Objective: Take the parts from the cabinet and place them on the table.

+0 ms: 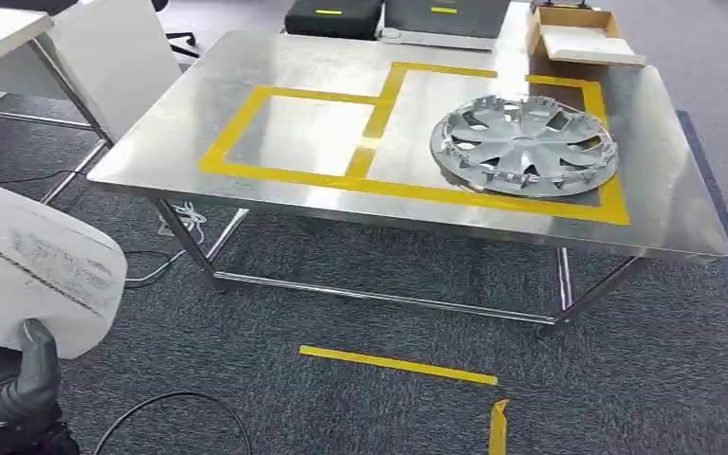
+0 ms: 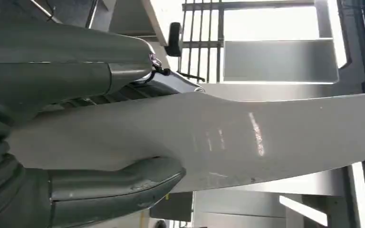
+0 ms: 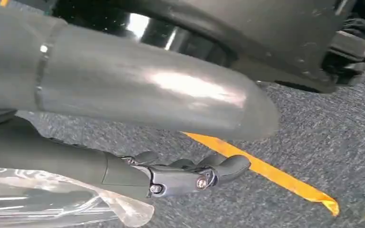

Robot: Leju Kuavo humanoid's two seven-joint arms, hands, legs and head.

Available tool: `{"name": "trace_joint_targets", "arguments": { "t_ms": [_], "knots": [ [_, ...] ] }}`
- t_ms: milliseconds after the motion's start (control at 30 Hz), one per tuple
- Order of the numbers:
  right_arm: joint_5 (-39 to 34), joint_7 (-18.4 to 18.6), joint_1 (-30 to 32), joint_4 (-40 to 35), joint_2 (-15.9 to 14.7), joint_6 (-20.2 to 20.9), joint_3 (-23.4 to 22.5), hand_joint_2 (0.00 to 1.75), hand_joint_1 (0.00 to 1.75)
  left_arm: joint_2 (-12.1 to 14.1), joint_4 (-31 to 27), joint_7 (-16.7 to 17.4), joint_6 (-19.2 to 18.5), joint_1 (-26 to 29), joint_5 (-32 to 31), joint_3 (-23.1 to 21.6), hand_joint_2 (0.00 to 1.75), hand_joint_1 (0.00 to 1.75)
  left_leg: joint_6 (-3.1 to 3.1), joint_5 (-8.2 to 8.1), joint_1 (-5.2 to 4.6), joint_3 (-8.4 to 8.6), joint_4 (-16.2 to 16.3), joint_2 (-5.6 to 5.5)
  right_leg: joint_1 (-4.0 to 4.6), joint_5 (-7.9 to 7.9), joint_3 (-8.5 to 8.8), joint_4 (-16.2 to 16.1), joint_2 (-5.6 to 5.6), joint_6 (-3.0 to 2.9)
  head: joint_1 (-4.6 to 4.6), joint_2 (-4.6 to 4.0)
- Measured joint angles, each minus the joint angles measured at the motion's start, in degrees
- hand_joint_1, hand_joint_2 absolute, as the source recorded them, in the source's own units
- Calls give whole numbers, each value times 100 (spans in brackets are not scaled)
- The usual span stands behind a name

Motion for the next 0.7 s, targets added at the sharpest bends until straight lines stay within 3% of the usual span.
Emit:
{"name": "trace_joint_targets", "arguments": {
  "t_ms": [67, 100, 133, 233, 300, 333, 400, 433, 467, 500, 533, 600, 633, 700],
  "knots": [
    [28, 50, -13, 0, 33, -64, 2, 0, 0, -5, -22, 0, 28, 17, 0, 18, 175, 175, -21, -29, 0, 47, 1, -10, 0, 525, 422, -927, -1, -43, 0, 0],
    [33, 70, -20, 0, 50, -77, 2, 0, 0, -9, -37, 0, 29, 20, 0, 26, 175, 175, -46, -48, 0, 66, 2, -10, 0, 661, 627, -1352, -2, -67, 4, 0],
    [35, 88, -33, 0, 68, -92, 2, 0, 0, -11, -44, 0, 31, 21, 0, 39, 175, 175, -93, -81, -49, 53, 41, -11, 21, 559, 728, -1545, 1, -71, 0, 0],
    [39, 101, -23, 0, 118, -116, 2, 0, 0, -18, -59, -2, 42, 40, -7, 57, 175, 175, -166, -60, -18, 56, -2, -8, 43, 558, 743, -1515, 17, -127, -13, 0],
    [39, 103, -24, 0, 142, -125, 2, 0, 0, -18, -90, -4, 42, 46, -7, 68, 175, 175, -235, -156, -5, 44, 112, -6, -6, 583, 800, -1576, 5, -185, -15, 0],
    [42, 103, -30, 0, 144, -129, 2, 0, 0, -18, -98, -9, 42, 43, -7, 83, 175, 175, -266, -326, -2, -81, 390, -3, -7, 565, 819, -1577, -5, -222, -59, 0],
    [42, 103, -33, 0, 153, -127, 2, 0, 0, -18, -103, -9, 42, 64, -7, 96, 175, 175, -310, -743, 16, -528, 1314, -3, -2, 538, 843, -1575, -16, -259, -53, 0],
    [42, 103, -33, 0, 153, -127, 2, 0, 0, -20, -103, -9, 42, 73, -7, 96, 175, 175, -322, -837, 19, -719, 1666, -3, -1, 524, 853, -1572, -16, -267, -52, 0],
    [42, 114, -31, 0, 153, -127, 2, 0, 0, -18, -103, -9, 42, 78, -7, 103, 175, 175, -325, -796, 21, -800, 1780, -3, -1, 511, 868, -1572, -14, -270, -53, 0],
    [44, 133, -30, 0, 153, -131, 2, 0, 0, -18, -103, -9, 42, 79, -7, 107, 175, 175, -320, -606, 23, -756, 1626, -3, -1, 488, 896, -1572, -7, -264, -55, 0],
    [53, 144, -30, 0, 157, -134, 2, 0, 0, -18, -105, -9, 42, 81, -7, 112, 175, 175, -305, -326, 24, -605, 1256, -3, -1, 465, 934, -1572, 1, -256, -55, 0],
    [83, 155, -32, 0, 179, -142, 4, 0, 0, -18, -124, -9, 44, 98, -7, 142, 175, 175, -261, 183, 22, -203, 296, 0, -1, 408, 1010, -1574, 4, -221, -55, 0],
    [85, 158, -42, 0, 186, -147, 4, 0, 0, -18, -127, -9, 38, 101, -5, 155, 175, 175, -246, 57, -12, -138, 189, 3, 43, 369, 992, -1562, 4, -177, -48, 0],
    [-9, 160, -68, 0, 177, -105, 2, 0, 0, -22, -142, 4, -92, 108, 18, 157, 175, 175, -199, 25, -21, -110, 94, -4, 36, 362, 949, -1581, -4, -117, -33, 0]
  ]
}}
